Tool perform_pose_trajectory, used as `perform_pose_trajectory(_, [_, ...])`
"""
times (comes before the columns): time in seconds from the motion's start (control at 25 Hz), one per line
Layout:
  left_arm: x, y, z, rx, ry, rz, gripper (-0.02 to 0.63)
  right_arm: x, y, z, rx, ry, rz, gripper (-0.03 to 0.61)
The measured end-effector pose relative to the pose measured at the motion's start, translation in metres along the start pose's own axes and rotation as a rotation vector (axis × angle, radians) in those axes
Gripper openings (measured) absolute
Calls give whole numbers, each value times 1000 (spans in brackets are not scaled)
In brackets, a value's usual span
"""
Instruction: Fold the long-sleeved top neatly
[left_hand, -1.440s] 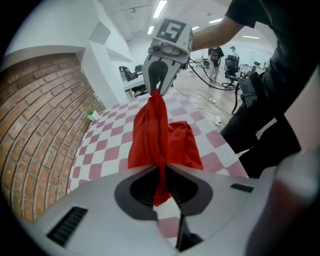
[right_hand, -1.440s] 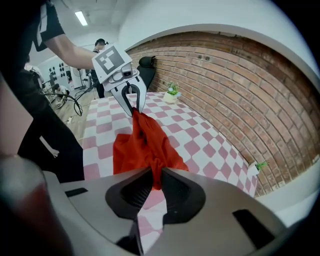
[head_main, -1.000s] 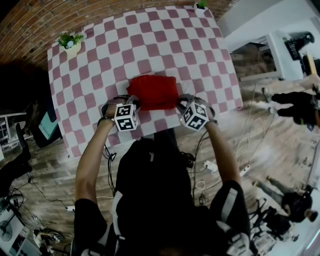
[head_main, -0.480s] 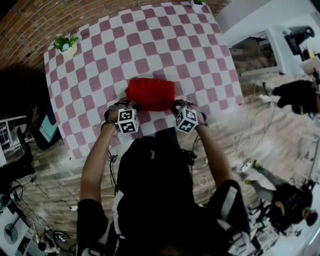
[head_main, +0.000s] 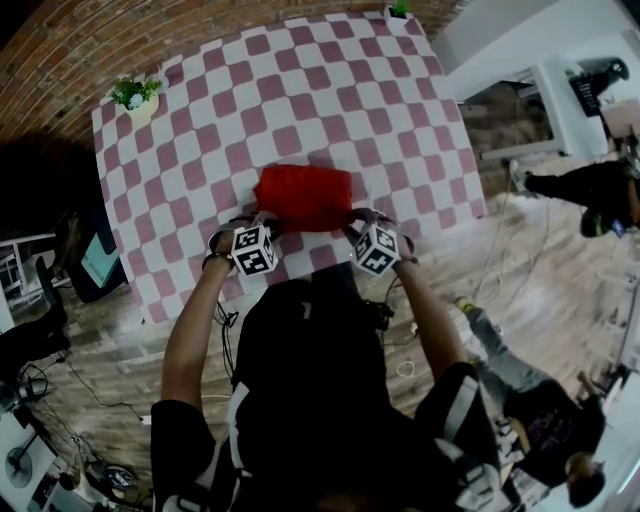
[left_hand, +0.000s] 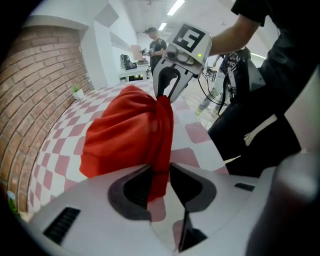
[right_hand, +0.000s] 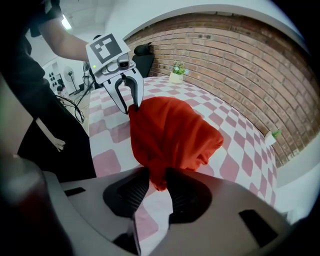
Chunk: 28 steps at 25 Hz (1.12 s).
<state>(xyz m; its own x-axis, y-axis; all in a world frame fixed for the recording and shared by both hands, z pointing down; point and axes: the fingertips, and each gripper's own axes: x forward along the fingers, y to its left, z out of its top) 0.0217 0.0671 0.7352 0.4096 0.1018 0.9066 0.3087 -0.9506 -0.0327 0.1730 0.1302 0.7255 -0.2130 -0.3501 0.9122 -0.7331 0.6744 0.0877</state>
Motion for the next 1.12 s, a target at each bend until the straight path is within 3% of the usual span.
perform_pose_trajectory(0.2, [-41, 8, 16, -20, -62, 43, 144, -36, -10, 16, 10, -62, 1, 118])
perform_pose_trajectory(0.52, [-52, 30, 67, 52, -111, 92, 150, -74, -66, 44, 12, -139, -27, 126])
perform_pose_trajectory(0.64, [-38, 38, 73, 38, -101, 82, 158, -57, -90, 34, -41, -78, -71, 126])
perform_pose_trajectory(0.76, [-24, 44, 73, 1, -93, 60, 164, -32, -103, 28, -69, -35, -43, 126])
perform_pose_trajectory(1.0, [4, 43, 58, -55, -48, 16, 170, 10, -114, 43, -71, -89, 14, 126])
perform_pose_trajectory(1.12, [13, 44, 54, -73, -32, 5, 170, 20, -125, 43, -102, -91, -1, 36])
